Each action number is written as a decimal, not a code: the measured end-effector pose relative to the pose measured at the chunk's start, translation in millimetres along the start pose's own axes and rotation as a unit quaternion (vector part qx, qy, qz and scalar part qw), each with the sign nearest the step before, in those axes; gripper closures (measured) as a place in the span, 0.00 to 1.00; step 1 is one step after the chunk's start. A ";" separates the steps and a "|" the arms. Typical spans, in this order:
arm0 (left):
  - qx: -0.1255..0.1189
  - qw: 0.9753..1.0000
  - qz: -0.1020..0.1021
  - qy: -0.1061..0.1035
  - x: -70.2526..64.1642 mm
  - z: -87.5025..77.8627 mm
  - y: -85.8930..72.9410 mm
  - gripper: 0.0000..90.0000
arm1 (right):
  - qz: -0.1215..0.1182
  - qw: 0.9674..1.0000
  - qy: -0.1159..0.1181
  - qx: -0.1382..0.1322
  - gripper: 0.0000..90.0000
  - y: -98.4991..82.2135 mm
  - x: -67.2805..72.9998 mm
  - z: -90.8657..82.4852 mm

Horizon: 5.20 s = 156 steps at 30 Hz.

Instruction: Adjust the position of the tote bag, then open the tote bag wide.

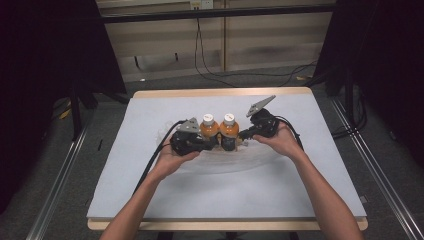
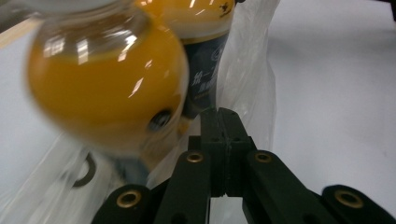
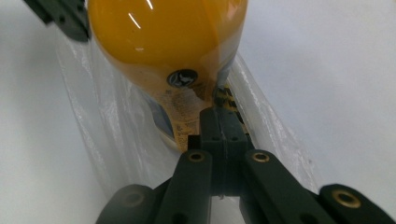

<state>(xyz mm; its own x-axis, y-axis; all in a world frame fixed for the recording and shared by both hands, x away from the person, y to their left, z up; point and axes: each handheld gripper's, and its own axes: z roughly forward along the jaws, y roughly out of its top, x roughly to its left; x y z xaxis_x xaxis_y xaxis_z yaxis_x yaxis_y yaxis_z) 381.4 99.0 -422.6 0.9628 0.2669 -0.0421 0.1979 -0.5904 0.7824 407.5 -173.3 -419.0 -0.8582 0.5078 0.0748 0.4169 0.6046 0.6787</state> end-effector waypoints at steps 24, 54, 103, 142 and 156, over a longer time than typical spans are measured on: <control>0.086 0.996 0.028 0.007 -9.6 45.6 -22.9 1.00 | 0.063 0.998 0.010 0.016 1.00 -1.4 -26.9 49.2; 0.106 0.993 0.051 -0.034 -45.7 36.5 -37.5 1.00 | 0.086 0.995 -0.027 0.041 1.00 24.3 -46.7 95.9; 0.111 0.988 0.059 -0.084 -64.6 28.2 -42.5 1.00 | 0.118 0.984 -0.119 0.067 1.00 50.4 -69.4 113.7; -0.035 0.999 -0.020 -0.015 -47.1 -14.8 -40.2 0.71 | 0.099 0.985 -0.080 -0.114 0.89 20.4 -22.6 1.3; -0.070 0.996 -0.040 0.031 -42.1 -39.7 -43.5 0.29 | 0.106 0.975 -0.117 -0.154 0.29 -9.9 1.7 -50.4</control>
<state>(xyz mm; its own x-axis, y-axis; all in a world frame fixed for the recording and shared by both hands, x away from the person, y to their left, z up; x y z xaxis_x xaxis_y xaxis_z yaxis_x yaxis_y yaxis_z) 324.9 143.6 -430.2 0.9310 0.3577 -0.0724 0.2416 -0.4553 0.8569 386.9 -209.3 -388.8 -0.6554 0.7496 0.0925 0.4368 0.2763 0.8561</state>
